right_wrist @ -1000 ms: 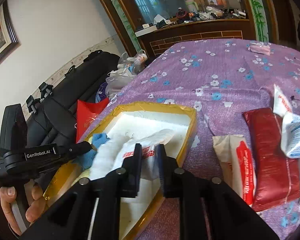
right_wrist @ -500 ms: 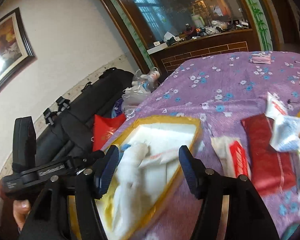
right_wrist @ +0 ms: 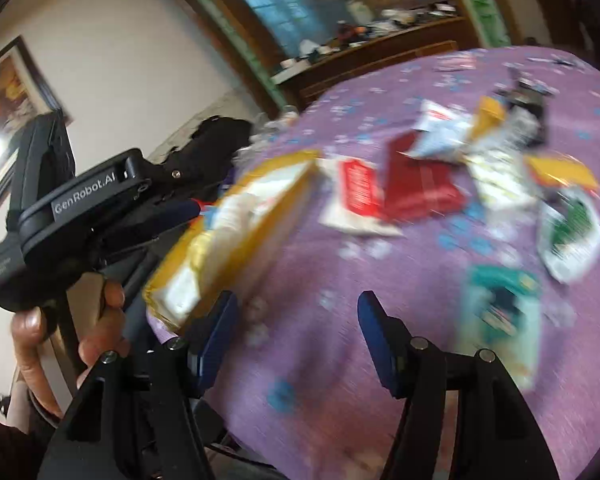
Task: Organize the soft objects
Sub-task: 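Grasp the teal cartoon pack with the right tool while the left grasps a tissue pack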
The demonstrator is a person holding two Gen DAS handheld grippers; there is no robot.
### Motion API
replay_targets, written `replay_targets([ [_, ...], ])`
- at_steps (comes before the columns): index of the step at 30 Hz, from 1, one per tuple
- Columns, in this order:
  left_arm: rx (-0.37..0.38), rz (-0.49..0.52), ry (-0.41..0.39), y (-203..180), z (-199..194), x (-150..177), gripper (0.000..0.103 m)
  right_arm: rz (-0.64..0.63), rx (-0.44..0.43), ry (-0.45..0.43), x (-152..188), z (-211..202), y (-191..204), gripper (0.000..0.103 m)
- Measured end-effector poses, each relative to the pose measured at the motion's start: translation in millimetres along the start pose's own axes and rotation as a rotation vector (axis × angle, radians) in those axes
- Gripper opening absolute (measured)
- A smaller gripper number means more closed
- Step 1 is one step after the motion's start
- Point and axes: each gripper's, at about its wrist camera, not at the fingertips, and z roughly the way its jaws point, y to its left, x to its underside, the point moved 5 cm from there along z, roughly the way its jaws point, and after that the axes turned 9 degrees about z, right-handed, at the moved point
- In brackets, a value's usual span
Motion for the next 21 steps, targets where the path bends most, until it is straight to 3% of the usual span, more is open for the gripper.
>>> replay_targets([
  [3,0.016,0.076,0.034,-27.3,11.1,4.3,0.071,0.022,0.035,0.0,4.9,-9.9,-18.8,0.063],
  [8,0.028,0.114,0.077,-45.5,19.9,15.9,0.071,0.038,0.093,-0.004,7.5,-15.7,-35.9,0.063],
  [17,0.045,0.081,0.088,-43.0,28.0,23.9,0.071,0.029,0.253,-0.084,-2.7,-29.3,-59.7,0.063],
  [21,0.063,0.039,0.107,-33.6,33.7,28.7,0.071,0.049,0.228,-0.07,-2.2,-22.6,-67.3,0.063],
])
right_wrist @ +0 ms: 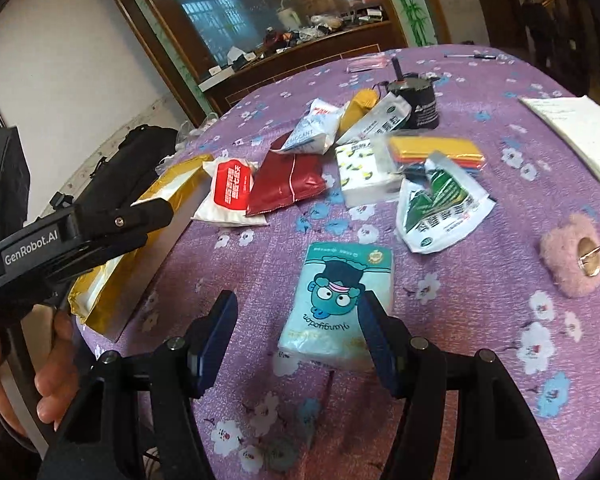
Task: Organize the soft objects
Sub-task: 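Grasp the teal cartoon pack with the right tool while the left grasps a tissue pack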
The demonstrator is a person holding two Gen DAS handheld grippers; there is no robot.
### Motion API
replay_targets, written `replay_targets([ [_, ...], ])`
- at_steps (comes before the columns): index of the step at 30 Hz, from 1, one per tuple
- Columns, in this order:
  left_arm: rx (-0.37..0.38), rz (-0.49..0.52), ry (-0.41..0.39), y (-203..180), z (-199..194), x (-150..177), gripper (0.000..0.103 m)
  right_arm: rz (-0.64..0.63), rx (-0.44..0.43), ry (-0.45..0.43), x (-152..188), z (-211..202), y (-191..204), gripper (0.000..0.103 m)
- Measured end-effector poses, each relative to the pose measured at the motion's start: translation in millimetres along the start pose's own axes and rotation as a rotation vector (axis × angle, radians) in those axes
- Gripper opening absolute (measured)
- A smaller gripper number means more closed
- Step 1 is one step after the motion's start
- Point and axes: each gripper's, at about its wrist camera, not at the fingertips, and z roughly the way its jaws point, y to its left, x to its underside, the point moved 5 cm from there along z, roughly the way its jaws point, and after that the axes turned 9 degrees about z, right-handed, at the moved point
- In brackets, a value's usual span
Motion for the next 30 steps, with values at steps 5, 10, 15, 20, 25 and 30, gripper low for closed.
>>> replay_targets([
  [5,0.012,-0.043,-0.017,12.6,-5.5,-0.5,0.071,0.002,-0.045,-0.031,-6.8,-13.3,-2.8,0.063],
  [10,0.013,-0.076,-0.03,25.8,-10.6,0.7,0.071,0.034,-0.03,-0.018,-4.0,-13.6,-16.2,0.063],
  [15,0.043,-0.093,-0.001,26.0,-0.3,1.0,0.071,0.015,-0.001,0.002,-0.1,-3.1,-12.1,0.063],
  [20,0.035,-0.08,-0.001,20.8,5.7,-4.8,0.071,-0.004,0.148,-0.017,-7.9,7.8,-14.6,0.063],
  [25,-0.034,-0.055,-0.001,24.2,30.3,-31.0,0.071,0.021,0.149,0.005,-2.9,15.1,-20.0,0.062],
  [30,-0.084,-0.043,0.071,31.0,74.2,-46.1,0.064,0.007,0.188,-0.021,-1.6,13.9,-19.5,0.05],
])
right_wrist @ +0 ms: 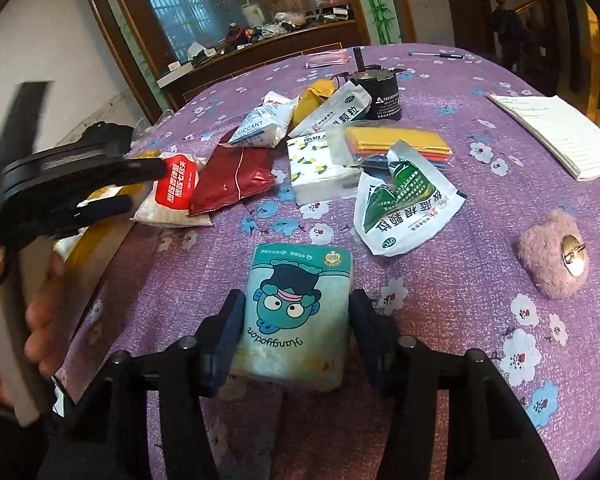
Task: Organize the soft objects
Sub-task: 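Grasp the teal cartoon pack with the right tool while the left grasps a tissue pack, then carry both packs over the yellow-rimmed box and release them inside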
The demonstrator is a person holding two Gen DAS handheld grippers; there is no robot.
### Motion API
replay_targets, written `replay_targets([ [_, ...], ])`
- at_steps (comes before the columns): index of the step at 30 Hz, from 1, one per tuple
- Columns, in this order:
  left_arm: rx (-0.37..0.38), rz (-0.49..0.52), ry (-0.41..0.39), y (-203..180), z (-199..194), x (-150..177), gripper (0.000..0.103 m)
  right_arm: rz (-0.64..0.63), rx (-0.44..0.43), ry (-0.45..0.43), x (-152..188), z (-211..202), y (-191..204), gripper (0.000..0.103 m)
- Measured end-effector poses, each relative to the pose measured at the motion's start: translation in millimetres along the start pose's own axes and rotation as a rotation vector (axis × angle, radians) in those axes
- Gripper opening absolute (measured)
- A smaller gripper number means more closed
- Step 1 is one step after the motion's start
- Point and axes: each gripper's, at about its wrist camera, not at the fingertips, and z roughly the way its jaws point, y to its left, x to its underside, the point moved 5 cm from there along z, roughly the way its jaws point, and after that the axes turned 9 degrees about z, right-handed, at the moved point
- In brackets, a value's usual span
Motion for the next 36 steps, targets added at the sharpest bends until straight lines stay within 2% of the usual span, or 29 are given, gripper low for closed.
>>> replay_targets([
  [2,-0.027,0.01,-0.006,2.3,5.9,-2.3,0.034,-0.001,0.001,0.001,-1.0,-0.9,0.6,0.047],
  [4,-0.022,0.002,0.022,5.8,13.2,-1.0,0.016,0.005,-0.001,-0.007,-1.4,-2.3,-0.1,0.044],
  [8,-0.042,0.049,-0.002,3.7,6.3,0.1,0.012,0.029,-0.028,-0.01,-2.0,-3.2,-5.6,0.042],
  [12,0.036,0.002,-0.016,9.1,-13.0,1.9,0.011,0.056,-0.073,-0.039,-8.1,-12.6,-6.8,0.042],
  [16,0.167,-0.03,-0.049,12.0,-43.5,8.7,0.011,0.063,-0.104,-0.054,-11.4,-18.2,-3.4,0.042],
  [25,0.275,-0.047,-0.114,20.8,-100.1,17.3,0.011,0.06,-0.141,-0.044,-11.5,-24.2,19.5,0.042],
  [36,0.251,-0.073,-0.161,43.0,-124.6,25.7,0.011,0.045,-0.158,-0.06,-14.7,-26.8,33.4,0.042],
])
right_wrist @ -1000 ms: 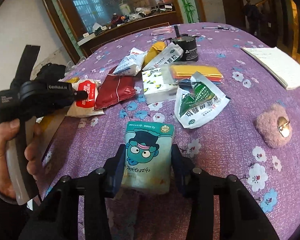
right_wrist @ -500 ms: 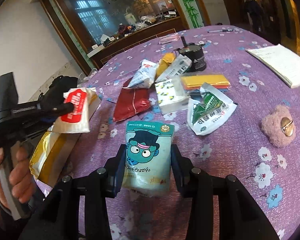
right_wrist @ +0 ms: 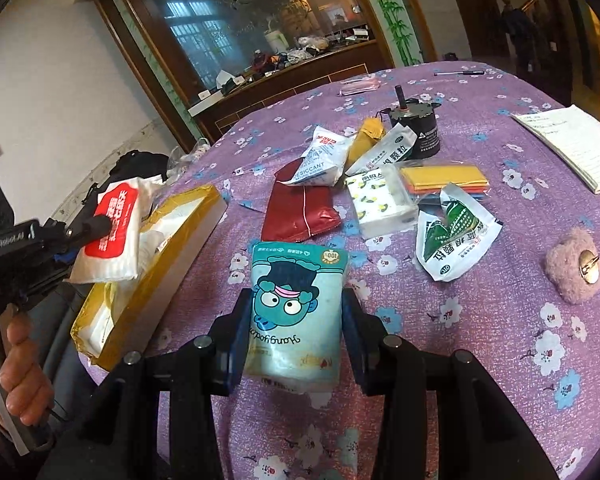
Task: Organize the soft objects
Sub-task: 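Carry both packs over the yellow-rimmed box and release them inside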
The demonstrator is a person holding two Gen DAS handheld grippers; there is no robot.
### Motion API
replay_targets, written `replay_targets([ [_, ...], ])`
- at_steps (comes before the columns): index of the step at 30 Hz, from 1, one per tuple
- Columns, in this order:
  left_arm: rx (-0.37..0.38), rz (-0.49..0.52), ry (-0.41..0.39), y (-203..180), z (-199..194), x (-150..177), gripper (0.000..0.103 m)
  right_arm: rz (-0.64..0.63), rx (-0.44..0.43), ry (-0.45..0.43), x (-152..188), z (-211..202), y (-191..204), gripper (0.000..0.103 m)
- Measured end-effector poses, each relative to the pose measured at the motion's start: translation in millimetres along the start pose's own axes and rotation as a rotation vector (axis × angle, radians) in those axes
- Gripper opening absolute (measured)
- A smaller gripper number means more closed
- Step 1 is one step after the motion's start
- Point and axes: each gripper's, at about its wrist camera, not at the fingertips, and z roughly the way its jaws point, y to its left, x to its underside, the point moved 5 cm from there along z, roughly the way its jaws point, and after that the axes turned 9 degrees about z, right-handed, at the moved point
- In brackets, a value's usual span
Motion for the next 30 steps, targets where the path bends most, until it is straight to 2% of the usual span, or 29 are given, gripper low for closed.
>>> replay_targets([
  [7,0.004,-0.017,0.005,10.2,-5.2,-1.9,0.011,0.016,-0.033,0.011,-1.2,3.0,4.7,0.042],
  [10,-0.006,-0.027,-0.013,22.2,-17.2,-4.7,0.011,0.001,-0.084,0.034,-1.7,7.4,20.4,0.042],
  [15,-0.057,-0.062,-0.041,55.8,-31.9,-14.8,0.011,-0.082,-0.157,0.055,-8.8,25.8,68.0,0.042],
  [19,-0.107,-0.095,-0.077,92.8,-39.5,-33.6,0.011,-0.126,-0.236,0.113,-19.7,60.1,114.3,0.042],
  [23,-0.137,-0.145,-0.05,132.5,-27.0,-48.9,0.011,-0.174,-0.267,0.152,-33.1,107.3,167.3,0.042],
  [28,-0.193,-0.124,-0.029,162.1,-5.0,-65.0,0.011,-0.175,-0.282,0.188,-36.8,153.5,196.4,0.042],
  [30,-0.263,-0.108,-0.002,175.1,5.3,-65.7,0.011,-0.184,-0.275,0.188,-34.4,162.3,199.2,0.042],
])
